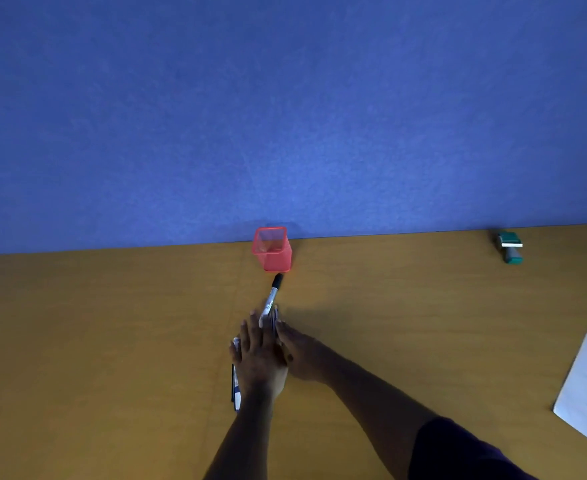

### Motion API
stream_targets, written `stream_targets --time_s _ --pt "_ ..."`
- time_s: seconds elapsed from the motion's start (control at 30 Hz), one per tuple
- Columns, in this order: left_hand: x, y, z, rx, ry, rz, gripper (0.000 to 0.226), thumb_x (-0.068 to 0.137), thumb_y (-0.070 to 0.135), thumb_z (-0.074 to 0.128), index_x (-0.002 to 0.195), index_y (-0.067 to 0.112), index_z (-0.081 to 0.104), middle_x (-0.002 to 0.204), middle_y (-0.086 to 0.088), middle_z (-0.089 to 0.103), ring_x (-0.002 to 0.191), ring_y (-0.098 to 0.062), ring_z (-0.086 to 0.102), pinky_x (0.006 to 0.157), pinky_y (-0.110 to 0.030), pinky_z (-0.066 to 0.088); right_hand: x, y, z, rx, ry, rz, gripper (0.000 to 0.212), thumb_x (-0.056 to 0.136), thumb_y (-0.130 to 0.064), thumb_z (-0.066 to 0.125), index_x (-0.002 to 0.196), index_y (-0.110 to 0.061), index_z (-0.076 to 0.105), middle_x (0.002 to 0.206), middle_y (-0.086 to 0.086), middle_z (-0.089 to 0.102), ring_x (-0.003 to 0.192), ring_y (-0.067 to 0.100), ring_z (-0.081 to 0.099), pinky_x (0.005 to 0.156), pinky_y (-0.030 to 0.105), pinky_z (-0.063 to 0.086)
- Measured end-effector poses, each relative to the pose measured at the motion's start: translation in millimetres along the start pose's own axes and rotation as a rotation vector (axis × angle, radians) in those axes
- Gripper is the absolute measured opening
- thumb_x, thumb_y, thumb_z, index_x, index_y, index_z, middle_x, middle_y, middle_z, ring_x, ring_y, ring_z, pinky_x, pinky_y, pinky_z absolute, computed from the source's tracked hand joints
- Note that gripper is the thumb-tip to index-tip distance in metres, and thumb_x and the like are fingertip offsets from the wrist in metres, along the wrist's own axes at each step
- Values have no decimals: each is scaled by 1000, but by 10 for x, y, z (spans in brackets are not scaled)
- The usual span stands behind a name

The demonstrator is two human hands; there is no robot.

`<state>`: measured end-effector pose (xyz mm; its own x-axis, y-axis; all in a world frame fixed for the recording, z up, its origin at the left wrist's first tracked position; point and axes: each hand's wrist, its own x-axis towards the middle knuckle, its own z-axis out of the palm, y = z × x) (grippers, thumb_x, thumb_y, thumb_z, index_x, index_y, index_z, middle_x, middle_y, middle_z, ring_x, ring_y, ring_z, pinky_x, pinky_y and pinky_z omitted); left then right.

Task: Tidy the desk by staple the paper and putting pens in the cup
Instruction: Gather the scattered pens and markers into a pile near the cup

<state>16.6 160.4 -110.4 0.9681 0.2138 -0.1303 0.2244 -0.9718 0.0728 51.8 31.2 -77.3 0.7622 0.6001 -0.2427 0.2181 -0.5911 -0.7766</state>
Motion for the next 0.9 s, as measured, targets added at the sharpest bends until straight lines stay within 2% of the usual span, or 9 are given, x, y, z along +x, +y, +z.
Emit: stream_targets --time_s 0.17,0.3,0.43,0.5,0.6,0.67,0.73,0.83,0.9 --pt "-62 18 44 44 -34 34 73 101 39 32 160 25 -7 168 -8 -12 156 -27 -4 125 -46 6 -73 4 22 -46 -11 5 82 100 -16 51 156 -6 -7 167 7 -3 154 19 7 122 37 23" --pt "-77 -22 114 14 6 71 66 105 36 28 160 24 -7 169 -4 -6 156 -27 -3 126 -45 1 -184 47 -23 -145 -31 6 72 98 -4 43 157 -4 1 166 11 -1 153 26 9 123 36 18" --pt "-74 -115 153 -23 55 135 60 103 33 27 160 18 13 168 -7 12 155 -30 12 127 -47 6 -338 276 -80 -185 -33 73 88 90 -3 49 158 -17 -6 167 -3 -5 151 25 20 117 42 34" --pt "-82 -134 156 -20 69 144 65 98 38 14 159 17 20 167 -8 20 154 -31 18 126 -47 9 -426 400 -122 -226 -33 86 88 91 -8 51 158 -20 -6 167 -5 -6 149 28 27 113 45 39" --pt "-107 -109 156 -35 117 156 68 96 39 13 156 13 32 164 -9 28 151 -32 27 125 -52 15 -569 537 -195 -272 -7 99 82 95 -13 48 158 -22 -4 167 -7 -6 148 28 28 113 45 39" --pt "-128 -59 120 -38 179 195 63 97 35 21 151 9 42 160 -9 36 146 -29 38 123 -52 17 -677 614 -240 -312 71 66 74 96 -15 46 159 -22 8 167 -9 4 147 21 32 112 40 41" --pt "-145 35 73 -48 257 290 54 98 30 30 142 8 53 155 -9 45 138 -27 47 120 -49 19 -822 656 -318 -321 242 -1 60 94 -16 49 152 -25 36 161 -12 28 136 16 48 105 34 48" --pt "-168 328 -18 -128 312 433 44 97 29 37 124 10 65 137 -10 60 121 -31 60 106 -48 43 -1066 743 -459 -391 493 -120 36 84 -14 62 118 -22 70 120 -4 70 98 19 70 81 32 59" --pt "-220 614 -77 -172 308 544 36 95 27 42 111 11 69 119 -7 65 104 -30 65 88 -43 53 -1245 860 -551 -466 604 -100 18 83 -17 68 99 -22 74 92 -2 71 79 20 68 66 29 57"
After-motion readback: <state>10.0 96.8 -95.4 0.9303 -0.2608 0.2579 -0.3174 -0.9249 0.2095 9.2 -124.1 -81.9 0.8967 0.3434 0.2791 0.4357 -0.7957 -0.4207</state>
